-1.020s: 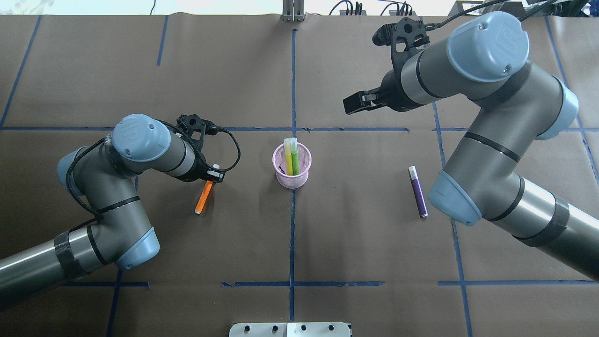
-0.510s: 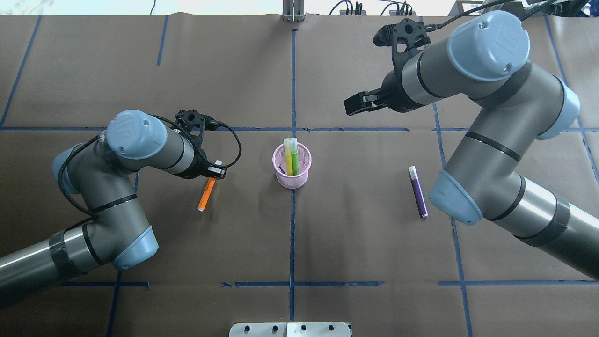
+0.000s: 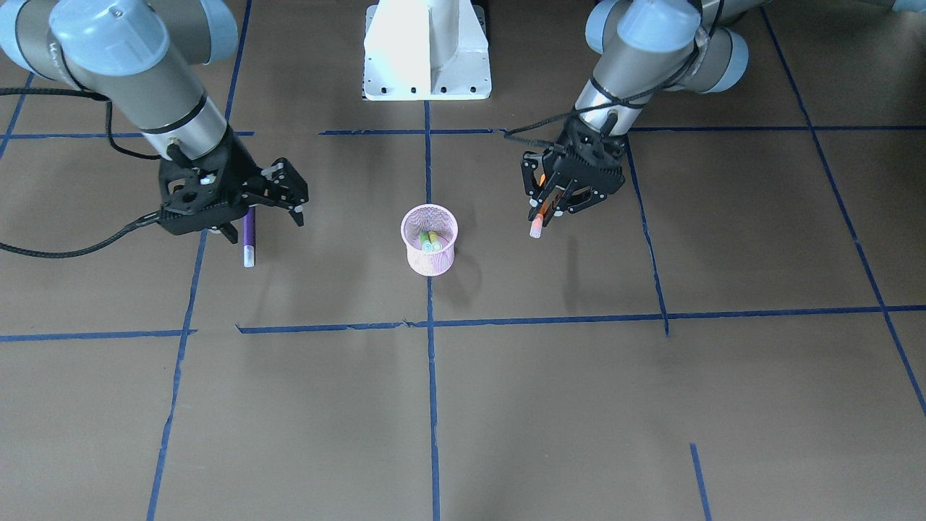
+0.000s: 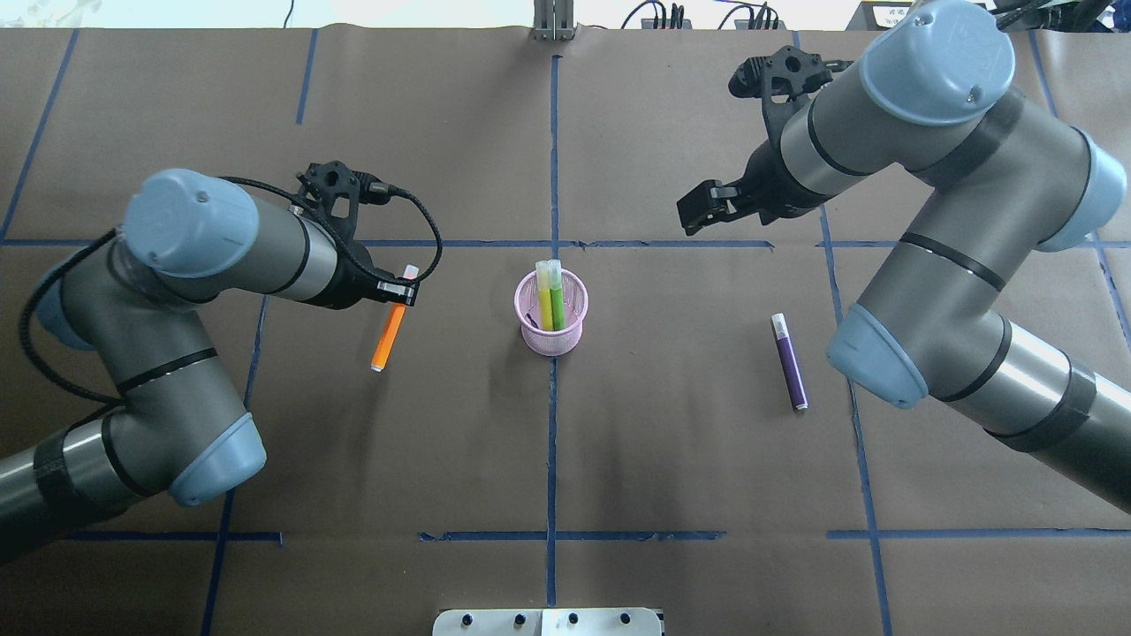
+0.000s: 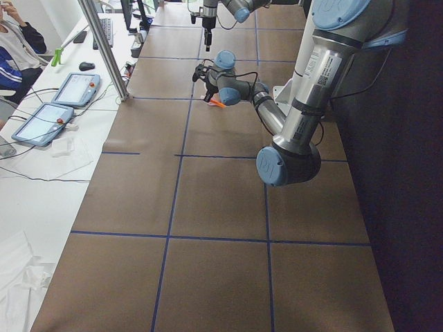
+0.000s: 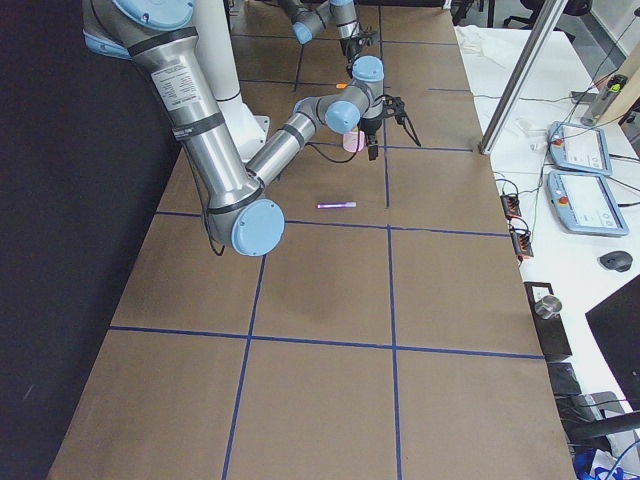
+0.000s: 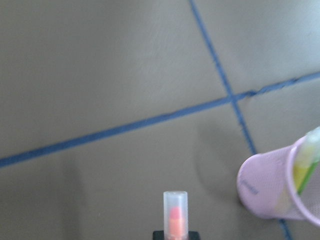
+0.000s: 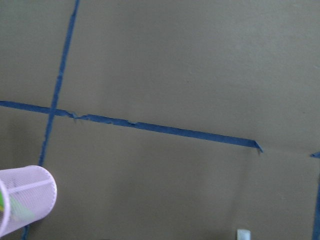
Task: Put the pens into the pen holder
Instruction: 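Lift orange marker with left gripper while right gripper moves over purple marker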
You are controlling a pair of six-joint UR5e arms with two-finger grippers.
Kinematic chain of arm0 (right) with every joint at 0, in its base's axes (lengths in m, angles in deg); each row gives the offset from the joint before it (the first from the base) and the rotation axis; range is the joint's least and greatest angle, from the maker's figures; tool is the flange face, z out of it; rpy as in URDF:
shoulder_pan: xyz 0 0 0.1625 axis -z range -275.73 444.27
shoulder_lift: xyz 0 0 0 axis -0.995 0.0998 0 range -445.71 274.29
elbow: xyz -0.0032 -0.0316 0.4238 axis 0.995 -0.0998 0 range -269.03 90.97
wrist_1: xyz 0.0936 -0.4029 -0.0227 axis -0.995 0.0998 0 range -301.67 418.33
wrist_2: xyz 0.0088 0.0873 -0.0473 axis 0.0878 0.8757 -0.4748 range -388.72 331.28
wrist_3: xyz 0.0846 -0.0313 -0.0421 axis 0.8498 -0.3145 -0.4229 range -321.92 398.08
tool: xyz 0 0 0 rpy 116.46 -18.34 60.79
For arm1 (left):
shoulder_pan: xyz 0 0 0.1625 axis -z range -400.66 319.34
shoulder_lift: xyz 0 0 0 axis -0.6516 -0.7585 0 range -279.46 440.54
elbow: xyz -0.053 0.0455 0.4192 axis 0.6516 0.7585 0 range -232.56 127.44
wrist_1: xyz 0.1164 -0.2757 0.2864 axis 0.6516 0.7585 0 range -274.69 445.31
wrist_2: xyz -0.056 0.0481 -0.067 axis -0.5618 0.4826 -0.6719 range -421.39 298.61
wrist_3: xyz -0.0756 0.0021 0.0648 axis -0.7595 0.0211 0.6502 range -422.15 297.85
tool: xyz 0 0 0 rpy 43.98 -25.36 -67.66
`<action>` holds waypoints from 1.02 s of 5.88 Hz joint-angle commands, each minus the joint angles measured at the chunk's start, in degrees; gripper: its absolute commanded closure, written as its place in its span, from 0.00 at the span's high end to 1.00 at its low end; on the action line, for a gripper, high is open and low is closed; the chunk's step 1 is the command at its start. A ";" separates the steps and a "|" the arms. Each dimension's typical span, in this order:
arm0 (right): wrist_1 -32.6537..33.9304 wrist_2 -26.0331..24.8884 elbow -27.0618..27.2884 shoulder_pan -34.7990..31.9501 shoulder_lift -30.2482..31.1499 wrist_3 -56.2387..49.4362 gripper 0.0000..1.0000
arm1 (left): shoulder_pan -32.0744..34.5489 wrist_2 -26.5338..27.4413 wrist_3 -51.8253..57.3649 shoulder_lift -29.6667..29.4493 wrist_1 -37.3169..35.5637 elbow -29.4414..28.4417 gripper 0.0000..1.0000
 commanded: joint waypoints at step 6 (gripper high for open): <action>-1.67 2.14 -1.05 -0.69 7.93 -0.43 1.00 | -8.14 21.43 -5.85 -2.65 44.57 -12.39 0.00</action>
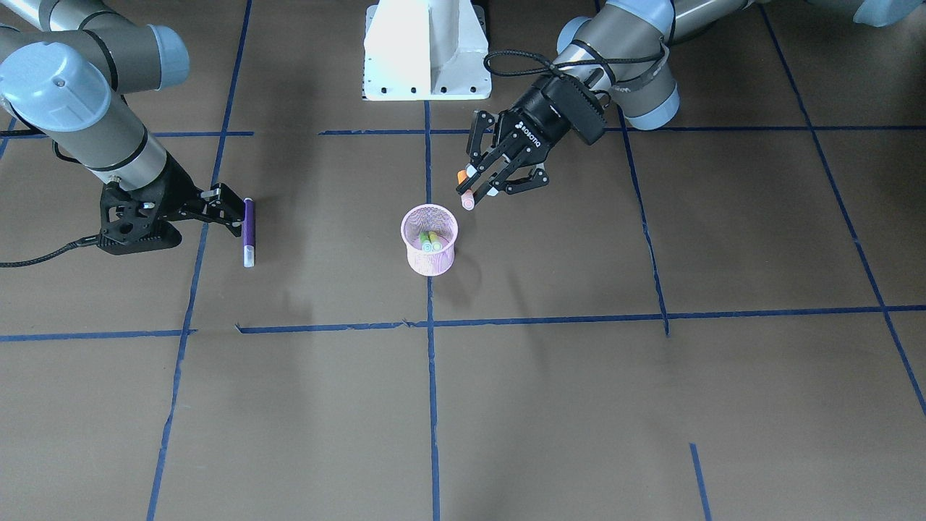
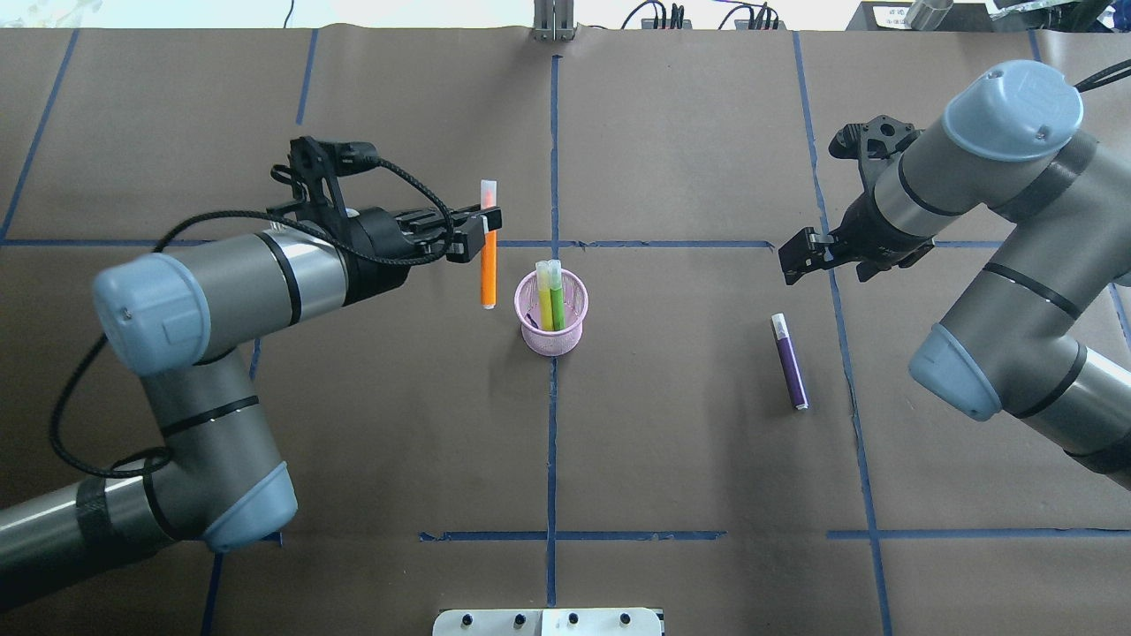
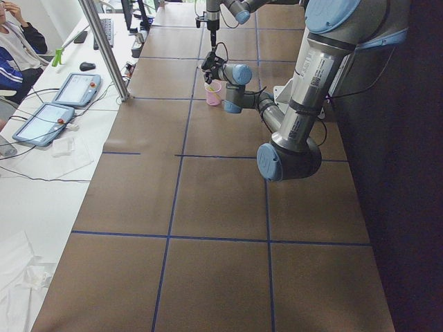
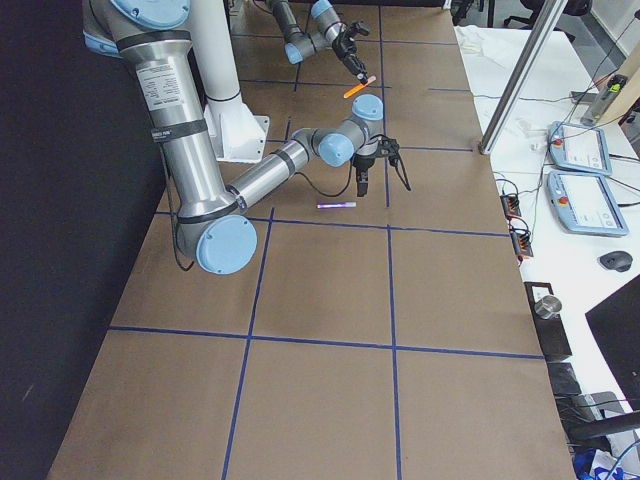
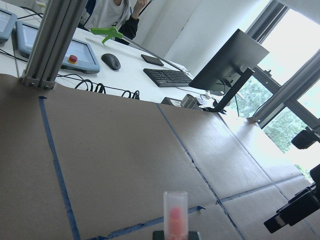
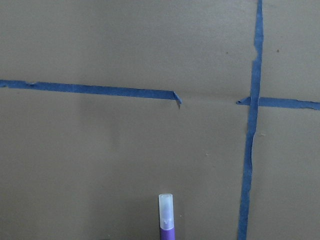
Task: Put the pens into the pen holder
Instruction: 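Carry the orange marker over the cup with the left gripper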
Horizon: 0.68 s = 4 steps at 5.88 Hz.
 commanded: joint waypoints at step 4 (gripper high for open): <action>-0.19 -0.19 0.00 0.13 0.02 -0.23 1.00 | -7.31 17.73 11.44 -4.11 2.63 -6.19 0.00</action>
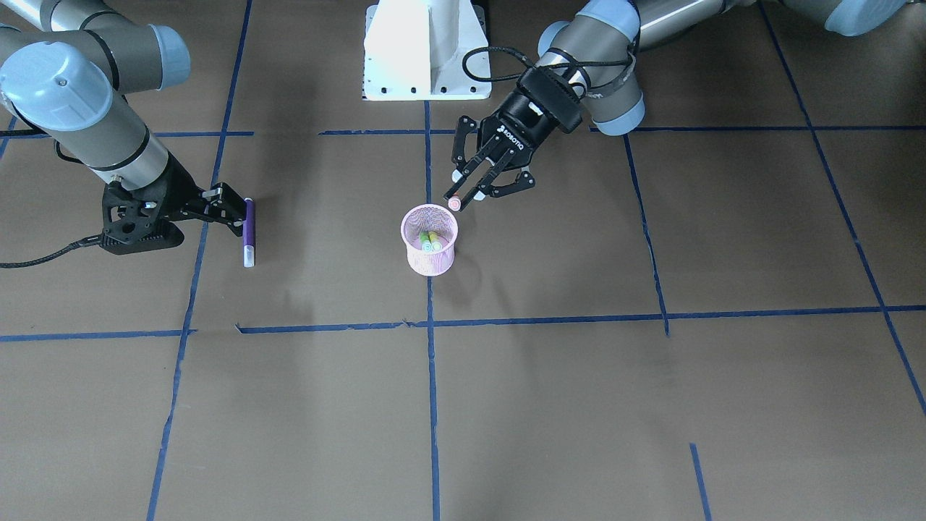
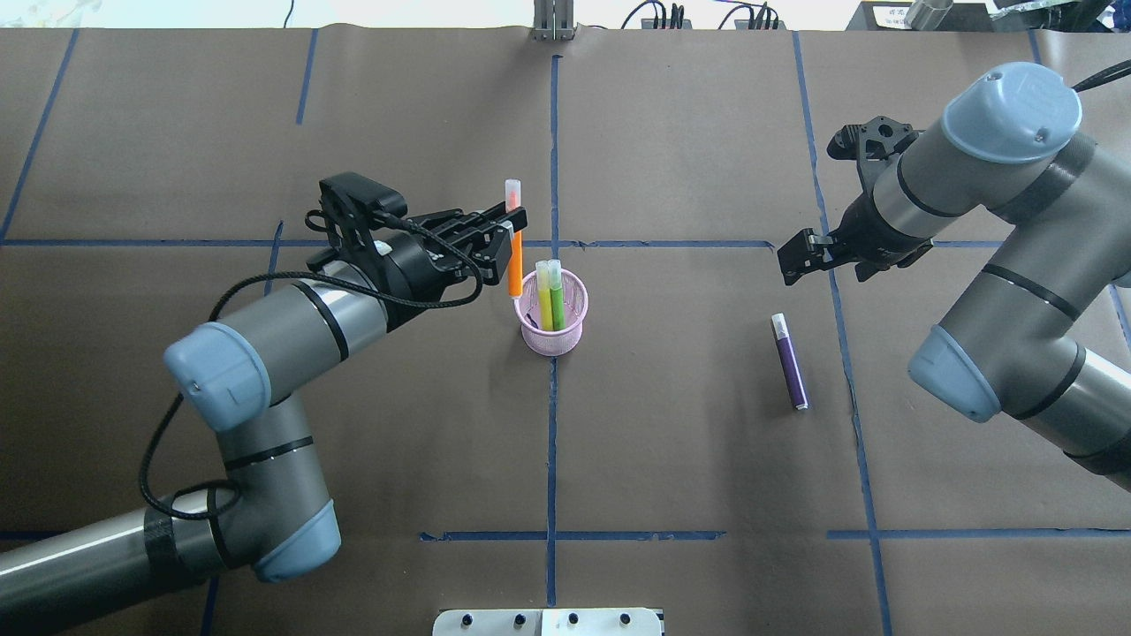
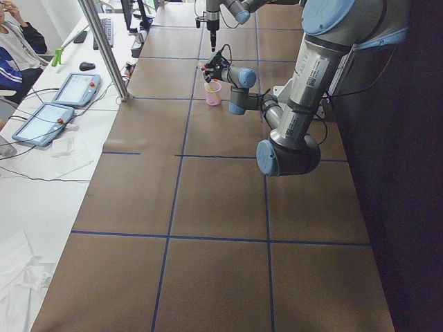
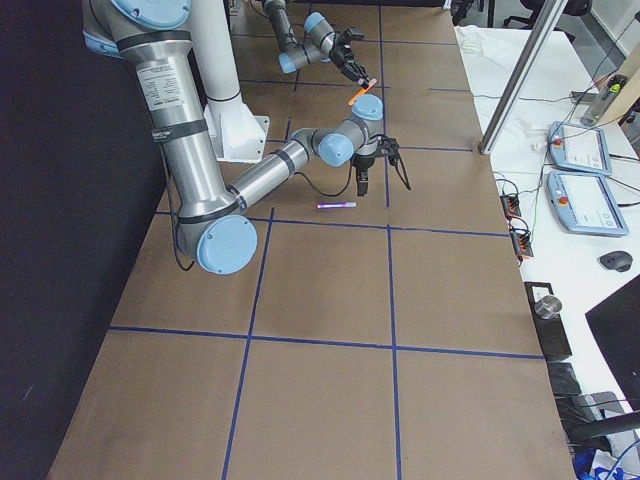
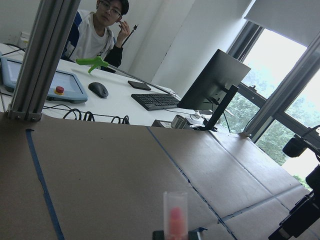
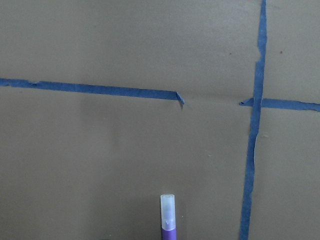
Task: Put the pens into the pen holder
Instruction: 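Carry the orange marker over the cup with the left gripper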
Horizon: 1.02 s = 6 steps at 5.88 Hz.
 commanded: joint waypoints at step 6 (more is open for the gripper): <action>0.06 -0.07 -0.53 0.10 -0.11 0.08 1.00 | -3.03 5.78 0.25 -5.62 5.49 -12.21 0.37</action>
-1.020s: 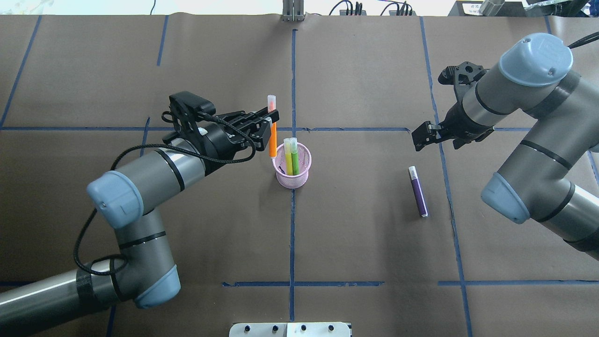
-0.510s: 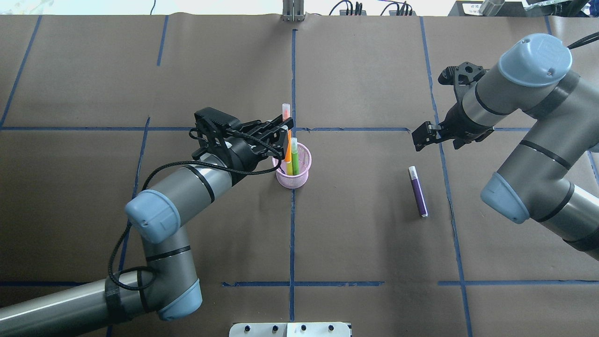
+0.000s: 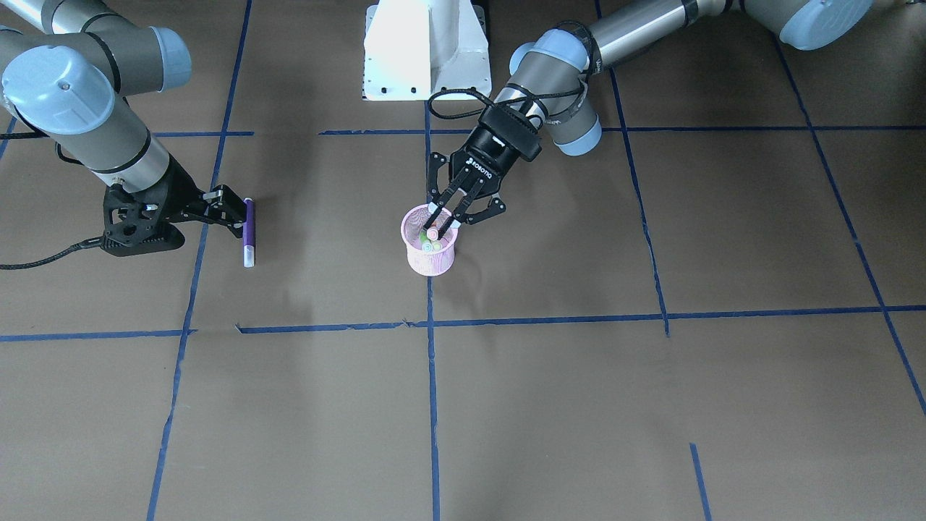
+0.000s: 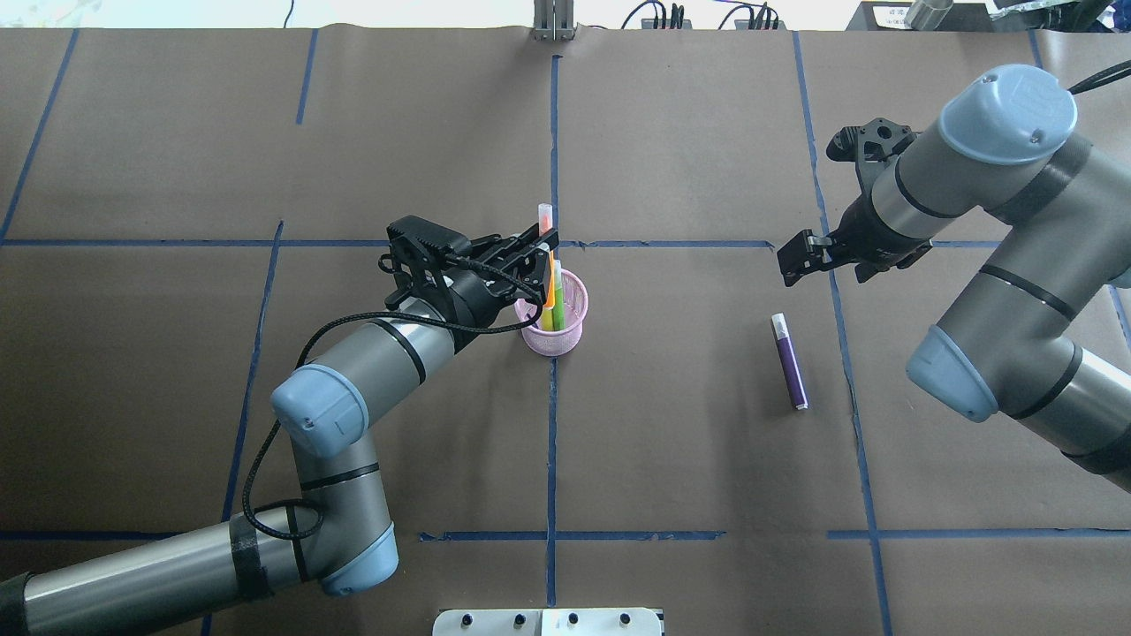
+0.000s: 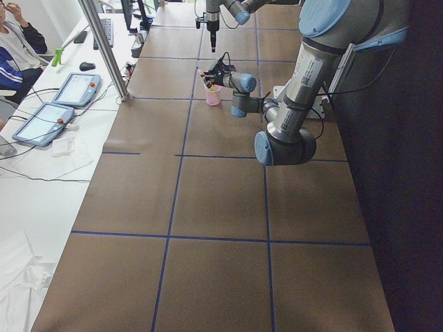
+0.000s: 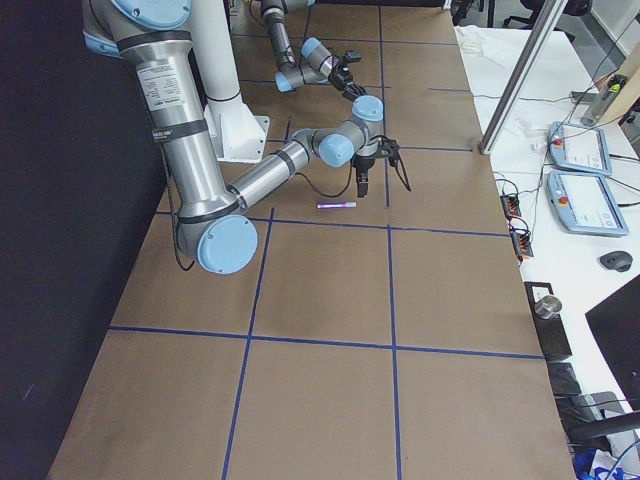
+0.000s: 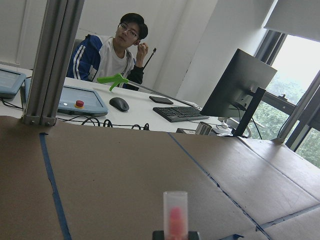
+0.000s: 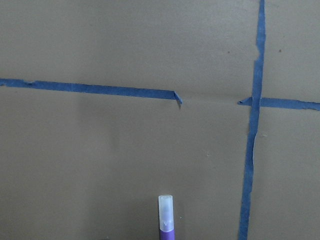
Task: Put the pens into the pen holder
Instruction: 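Carry the orange marker over the cup with the left gripper, then open the left gripper to drop the orange marker into the cup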
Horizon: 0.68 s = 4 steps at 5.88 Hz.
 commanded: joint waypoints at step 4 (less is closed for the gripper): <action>0.00 -0.17 -1.45 0.79 -0.52 0.70 1.00 | -0.72 -0.78 -0.18 0.05 -0.26 5.98 1.00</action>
